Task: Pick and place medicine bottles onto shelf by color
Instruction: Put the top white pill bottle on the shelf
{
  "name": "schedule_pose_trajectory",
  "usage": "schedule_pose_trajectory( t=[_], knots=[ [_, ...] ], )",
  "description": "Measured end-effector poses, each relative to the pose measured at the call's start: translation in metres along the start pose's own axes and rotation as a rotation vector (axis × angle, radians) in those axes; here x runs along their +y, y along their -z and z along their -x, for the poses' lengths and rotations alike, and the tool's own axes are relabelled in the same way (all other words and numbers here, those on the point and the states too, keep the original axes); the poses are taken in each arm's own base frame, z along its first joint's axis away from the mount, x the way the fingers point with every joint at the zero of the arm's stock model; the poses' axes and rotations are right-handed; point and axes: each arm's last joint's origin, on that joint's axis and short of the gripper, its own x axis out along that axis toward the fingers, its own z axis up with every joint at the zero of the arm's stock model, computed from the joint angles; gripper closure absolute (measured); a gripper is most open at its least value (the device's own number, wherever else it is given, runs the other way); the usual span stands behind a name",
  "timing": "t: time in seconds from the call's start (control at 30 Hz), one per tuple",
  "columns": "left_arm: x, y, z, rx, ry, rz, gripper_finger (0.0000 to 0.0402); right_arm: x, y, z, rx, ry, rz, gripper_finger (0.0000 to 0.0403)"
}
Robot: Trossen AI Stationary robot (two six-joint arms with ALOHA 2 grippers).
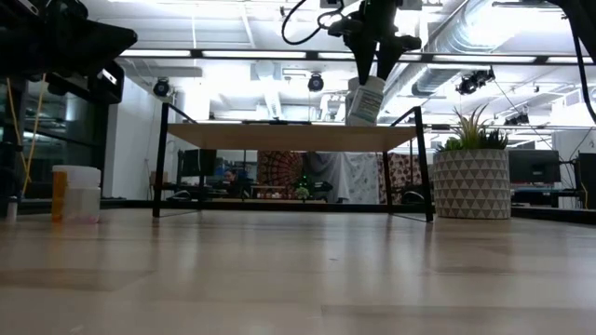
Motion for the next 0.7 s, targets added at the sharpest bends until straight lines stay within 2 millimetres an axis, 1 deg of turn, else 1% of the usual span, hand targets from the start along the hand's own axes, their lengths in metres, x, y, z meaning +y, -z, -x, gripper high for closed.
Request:
schedule_pose_trajectory(
  t=[0.3,0.5,0.7],
  knots=[
    [-0.0004,0.0001,0.0,0.003,0.014,0.003,0.0398,-0.0018,-0.0013,-0.0004,-0.008,0.013,0.001,0.0248],
    [-0.001,0.0003,0.0,0.008,0.036,0.002,0.0398,-0.001,-0.0008,-0.0006,0.012,-0.013,0.013,0.0247],
    [-0.001,0.0003,0.0,0.008,0.035,0.002,0.0398,0.0021,-0.0018,-0.0059,0.034,-0.02,0.017,0.0241]
  ],
)
